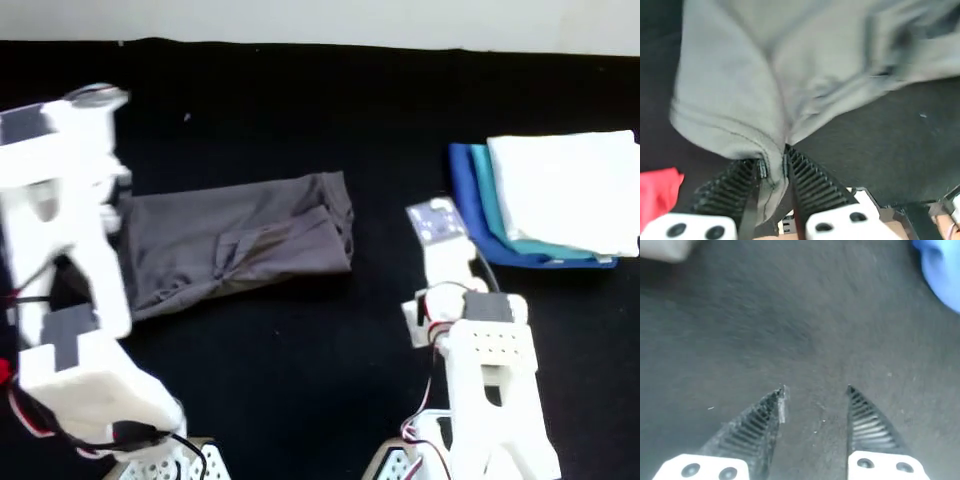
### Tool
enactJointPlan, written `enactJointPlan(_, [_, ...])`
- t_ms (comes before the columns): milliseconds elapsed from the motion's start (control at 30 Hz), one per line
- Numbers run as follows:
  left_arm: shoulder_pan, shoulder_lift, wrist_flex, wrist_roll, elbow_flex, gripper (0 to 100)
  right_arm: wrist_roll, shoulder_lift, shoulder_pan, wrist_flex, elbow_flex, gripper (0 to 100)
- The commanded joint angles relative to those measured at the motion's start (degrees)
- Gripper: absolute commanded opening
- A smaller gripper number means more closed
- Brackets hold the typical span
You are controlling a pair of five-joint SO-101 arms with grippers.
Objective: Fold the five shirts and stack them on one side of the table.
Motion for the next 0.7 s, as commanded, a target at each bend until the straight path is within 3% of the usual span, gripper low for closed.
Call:
enactJointPlan(0, [12.18, -3.65, 0.62, 2.29, -1.98, 1, 0.62, -1.36, 3.82, -4.53, 3.47, 0.0])
enactJointPlan(267, [32.13, -3.30, -7.56, 3.60, -4.53, 1, 0.62, -1.71, 4.35, -13.85, 13.23, 0.8])
enactJointPlan(467, [37.14, 5.14, -13.80, 3.60, -8.22, 1, 0.62, -1.80, 4.35, -23.52, 21.76, 0.8])
enactJointPlan(667, [39.96, 19.47, -13.63, 3.69, -22.90, 1, 0.35, -1.80, 4.44, -24.48, 22.90, 0.8])
